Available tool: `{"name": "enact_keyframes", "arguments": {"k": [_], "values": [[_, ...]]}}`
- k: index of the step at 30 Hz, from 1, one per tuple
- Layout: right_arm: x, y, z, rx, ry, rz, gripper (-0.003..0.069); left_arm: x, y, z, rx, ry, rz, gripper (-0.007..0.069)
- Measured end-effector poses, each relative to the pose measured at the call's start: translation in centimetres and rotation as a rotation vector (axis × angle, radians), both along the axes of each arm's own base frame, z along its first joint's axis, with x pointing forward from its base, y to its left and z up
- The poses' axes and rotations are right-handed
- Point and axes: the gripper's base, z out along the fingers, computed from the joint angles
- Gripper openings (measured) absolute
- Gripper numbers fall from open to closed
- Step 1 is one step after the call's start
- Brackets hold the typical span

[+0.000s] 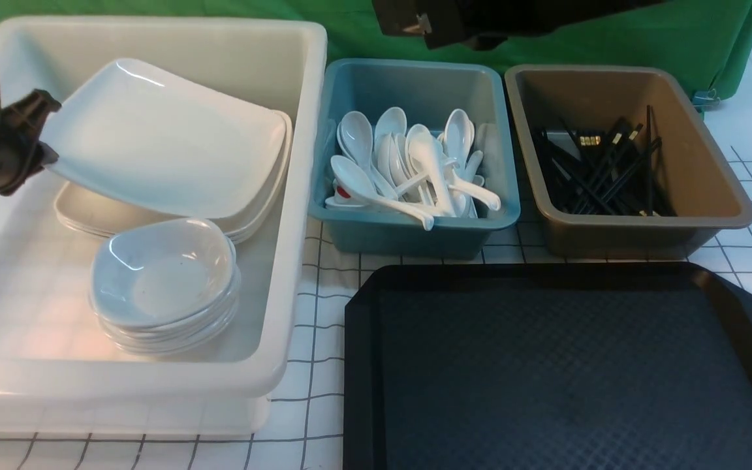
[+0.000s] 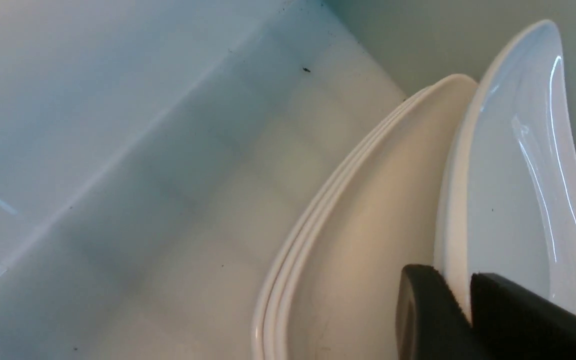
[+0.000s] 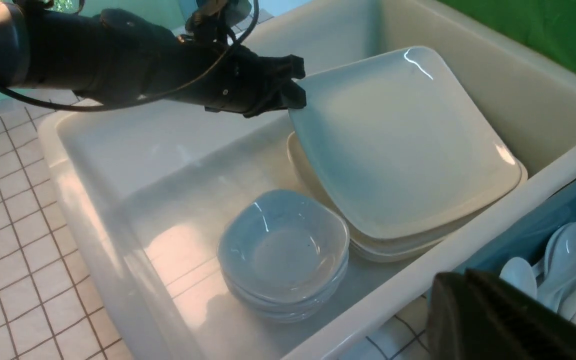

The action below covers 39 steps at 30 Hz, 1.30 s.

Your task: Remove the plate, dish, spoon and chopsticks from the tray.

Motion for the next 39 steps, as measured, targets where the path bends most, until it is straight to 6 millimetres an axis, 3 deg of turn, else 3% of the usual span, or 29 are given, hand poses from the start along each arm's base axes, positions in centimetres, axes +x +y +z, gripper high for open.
{"name": "enact_keyframes", "arguments": {"k": [2,3,9,13,17,22,24,25,26,27,28,30,31,33,34,35,39], "values": [[0.0,0.0,0.0,-0.001,0.002,0.001,0.0000,0.0,-0.1,-0.1,0.020,0.008,-0.023,0.0203],[0.0,0.0,0.0,-0.003,0.003,0.002,0.0000,-0.1,-0.2,-0.1,0.041,0.019,-0.060,0.0273],[0.0,-0.1,-0.2,-0.029,-0.006,-0.002,0.0000,-0.4,-0.3,0.0,0.047,0.089,-0.220,0.0498],[-0.1,-0.3,-0.3,-0.058,-0.004,0.004,0.0000,-1.1,0.4,0.8,0.054,0.102,-0.217,0.0545],[-0.4,-0.6,-0.2,-0.077,-0.001,0.011,0.0000,-2.0,1.3,3.4,0.122,0.052,-0.196,0.0543],[-1.1,-1.1,0.3,-0.091,-0.010,0.017,0.0000,-3.1,1.2,6.3,0.191,-0.004,-0.203,0.0485],[-1.6,-1.9,0.8,-0.130,-0.035,0.001,0.0000,-4.4,0.3,8.8,0.205,-0.045,-0.256,0.0347],[-1.6,-1.9,0.8,-0.128,-0.033,-0.001,0.0000,-4.4,0.2,8.8,0.205,-0.042,-0.265,0.0347],[-2.0,-3.1,1.4,-0.158,-0.052,-0.064,0.0000,-5.5,-1.0,11.2,0.247,-0.085,-0.342,0.0199],[-2.1,-3.2,1.5,-0.152,-0.047,-0.069,0.0000,-5.5,-1.2,11.1,0.248,-0.083,-0.353,0.0199],[-2.5,-4.7,2.3,-0.174,-0.056,-0.148,0.0000,-6.5,-2.6,13.3,0.299,-0.135,-0.427,0.0088],[-3.0,-6.5,3.1,-0.202,-0.072,-0.243,0.0000,-7.5,-4.1,15.1,0.351,-0.194,-0.492,0.0043],[-3.8,-8.7,4.0,-0.219,-0.082,-0.373,0.0000,-9.0,-6.2,17.6,0.403,-0.286,-0.569,0.0012],[-5.4,-11.7,5.3,-0.234,-0.091,-0.524,0.0000,-11.0,-8.9,20.2,0.483,-0.393,-0.670,-0.0001],[-5.5,-12.1,5.5,-0.245,-0.102,-0.546,0.0000,-11.5,-9.4,20.7,0.492,-0.414,-0.689,-0.0003],[-7.7,-14.8,6.7,-0.252,-0.126,-0.656,0.0001,-14.0,-12.0,22.8,0.539,-0.511,-0.788,-0.0007],[-12.4,-18.8,8.1,-0.173,-0.173,-0.760,0.0006,-19.6,-16.0,25.0,0.575,-0.627,-1.026,-0.0011]]}}
